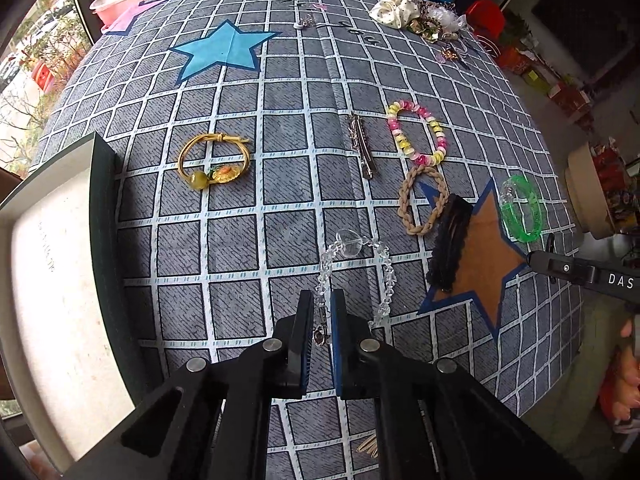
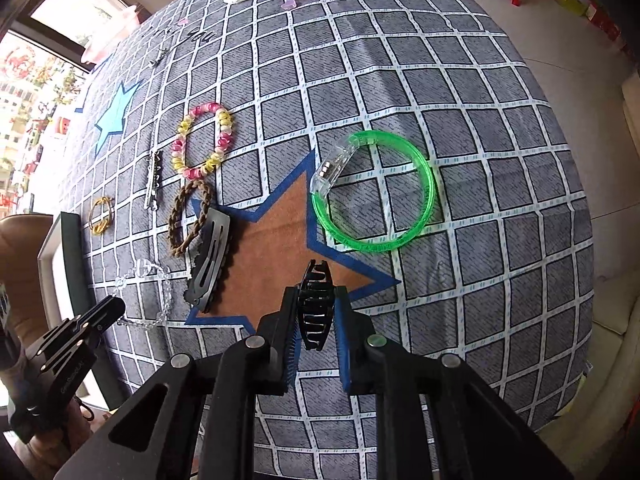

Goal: Organize jewelry
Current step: 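Carry the crystal bracelet and claw clip into the white box and release both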

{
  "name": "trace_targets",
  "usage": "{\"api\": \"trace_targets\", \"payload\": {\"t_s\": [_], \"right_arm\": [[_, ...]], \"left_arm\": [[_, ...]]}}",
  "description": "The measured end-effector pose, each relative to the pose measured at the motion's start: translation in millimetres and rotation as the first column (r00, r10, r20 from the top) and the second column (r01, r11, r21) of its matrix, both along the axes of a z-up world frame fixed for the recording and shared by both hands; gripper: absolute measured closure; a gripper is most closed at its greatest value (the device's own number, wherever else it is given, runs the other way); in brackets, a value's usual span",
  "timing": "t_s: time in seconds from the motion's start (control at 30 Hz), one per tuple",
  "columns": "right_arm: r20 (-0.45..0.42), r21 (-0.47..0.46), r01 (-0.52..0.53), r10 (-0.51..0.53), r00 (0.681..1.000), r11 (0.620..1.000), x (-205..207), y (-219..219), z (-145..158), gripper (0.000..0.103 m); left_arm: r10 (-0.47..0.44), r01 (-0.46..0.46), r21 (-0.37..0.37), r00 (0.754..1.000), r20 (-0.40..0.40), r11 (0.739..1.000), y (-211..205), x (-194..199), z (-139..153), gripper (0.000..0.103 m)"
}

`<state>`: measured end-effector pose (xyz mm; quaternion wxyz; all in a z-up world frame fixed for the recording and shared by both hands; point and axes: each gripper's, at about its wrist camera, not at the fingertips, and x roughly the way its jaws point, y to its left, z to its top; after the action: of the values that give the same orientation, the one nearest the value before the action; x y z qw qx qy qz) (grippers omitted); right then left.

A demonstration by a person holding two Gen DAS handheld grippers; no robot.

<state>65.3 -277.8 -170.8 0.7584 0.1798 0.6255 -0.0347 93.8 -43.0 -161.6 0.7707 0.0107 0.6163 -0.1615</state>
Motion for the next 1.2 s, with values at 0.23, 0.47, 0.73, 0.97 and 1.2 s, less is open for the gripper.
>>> {"api": "trace_targets", "payload": {"t_s": [0.23,0.47,0.73,0.97,1.2], "right_arm": [[0.039,0.017,-0.038,0.038,0.999,0.999,-8.1,14.1,31.2,0.084],[0.089,0.023,-0.118,0.116,0.989,0.993,-6.5,48.6,67.2,0.084],[0.151,0.023,-0.274,0.268,0.952,0.961,17.9,123.9,86.2,0.084],[0.209,0.011,-0.442,0.43,0.878,0.897,44.4,207.4,102.3,0.085],[0.225,0.006,-0.59,0.574,0.787,0.807,84.5,293.0,89.3,0.085]], "left_arm": [[0.051,-0.048,-0.053,0.998,0.049,0.997,31.2,-14.5,36.9,0.088],[0.136,-0.123,-0.113,0.984,0.117,0.986,78.2,-24.3,79.4,0.088],[0.261,-0.231,-0.159,0.943,0.207,0.96,143.7,-32.6,122.8,0.088],[0.348,-0.318,-0.154,0.904,0.248,0.935,199.8,-24.2,128.6,0.088],[0.451,-0.423,-0.16,0.861,0.237,0.892,244.4,6.4,106.7,0.088]]}}
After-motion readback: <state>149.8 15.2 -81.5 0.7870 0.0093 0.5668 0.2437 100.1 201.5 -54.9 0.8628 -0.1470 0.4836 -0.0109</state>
